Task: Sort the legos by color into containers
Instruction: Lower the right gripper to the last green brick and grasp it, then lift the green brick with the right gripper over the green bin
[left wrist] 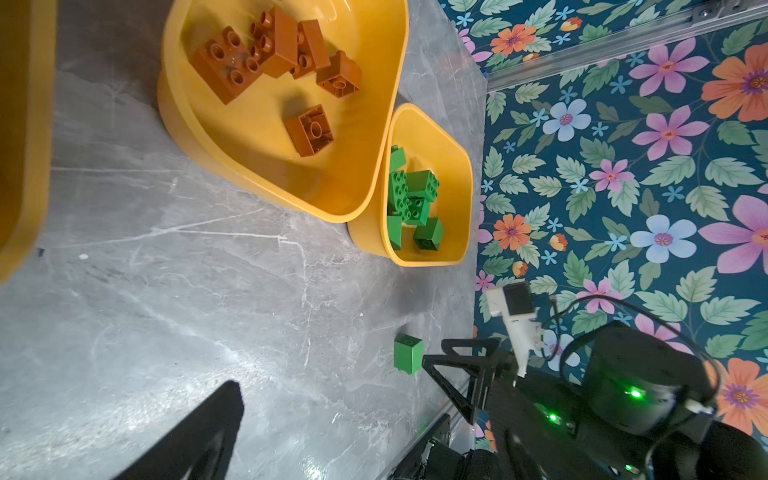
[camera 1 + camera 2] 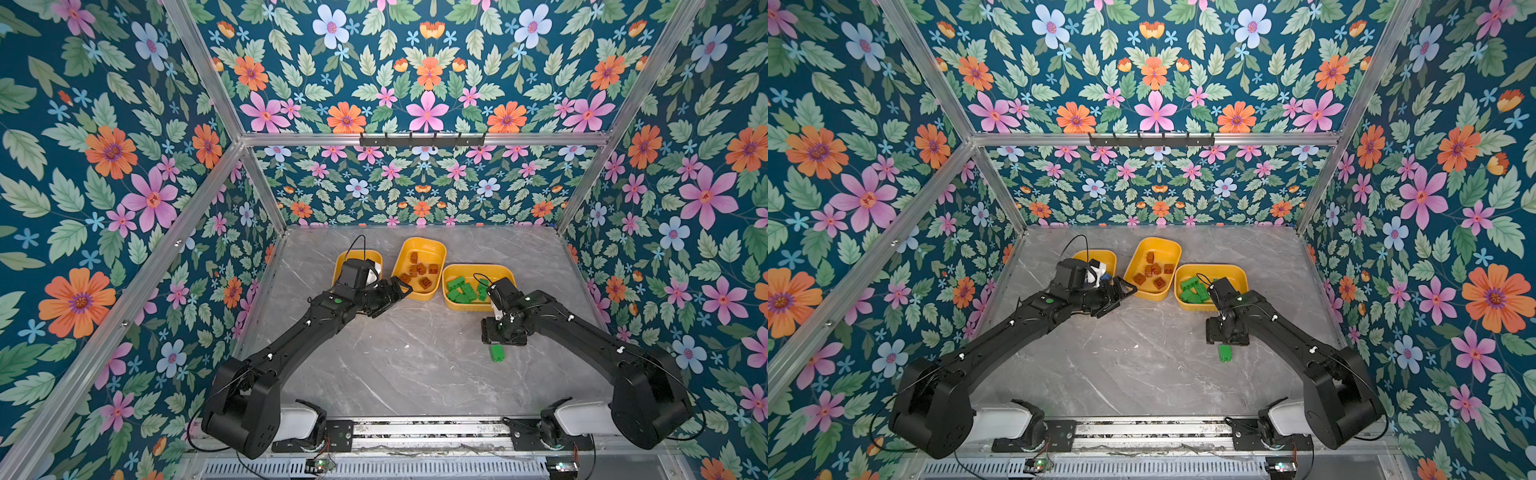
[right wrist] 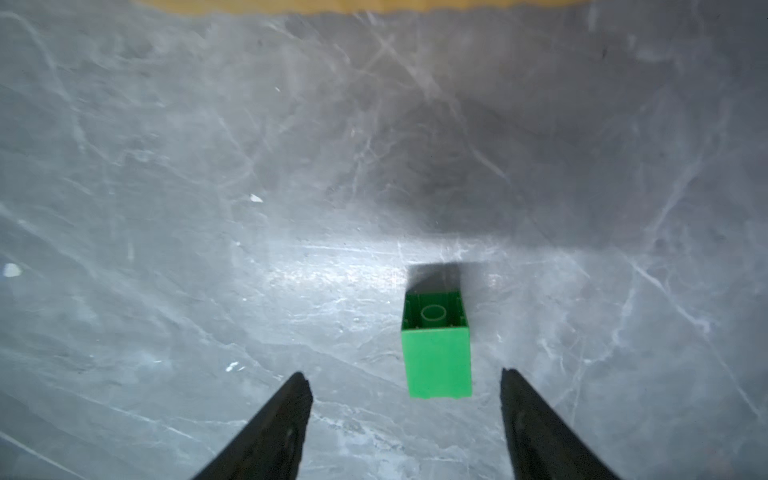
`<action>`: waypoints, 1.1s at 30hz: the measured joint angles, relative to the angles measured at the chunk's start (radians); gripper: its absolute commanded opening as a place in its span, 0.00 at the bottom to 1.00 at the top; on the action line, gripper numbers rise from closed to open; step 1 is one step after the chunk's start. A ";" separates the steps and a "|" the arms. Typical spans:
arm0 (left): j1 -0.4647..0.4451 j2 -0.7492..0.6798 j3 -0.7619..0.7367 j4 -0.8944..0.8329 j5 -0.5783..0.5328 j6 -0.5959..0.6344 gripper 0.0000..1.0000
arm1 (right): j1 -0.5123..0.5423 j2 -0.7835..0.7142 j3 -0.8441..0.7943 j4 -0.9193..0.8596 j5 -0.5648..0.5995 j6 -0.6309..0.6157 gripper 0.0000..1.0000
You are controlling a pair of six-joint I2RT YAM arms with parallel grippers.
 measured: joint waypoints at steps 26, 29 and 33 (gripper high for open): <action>0.000 -0.019 -0.009 0.000 0.000 -0.001 0.94 | -0.115 -0.061 0.030 0.020 -0.016 -0.008 0.18; -0.006 -0.016 -0.008 0.025 0.003 -0.027 0.94 | -0.176 -0.045 0.141 0.001 -0.031 -0.049 0.18; -0.024 0.010 0.015 0.060 0.008 -0.053 0.94 | -0.249 0.050 0.291 -0.001 -0.053 -0.105 0.18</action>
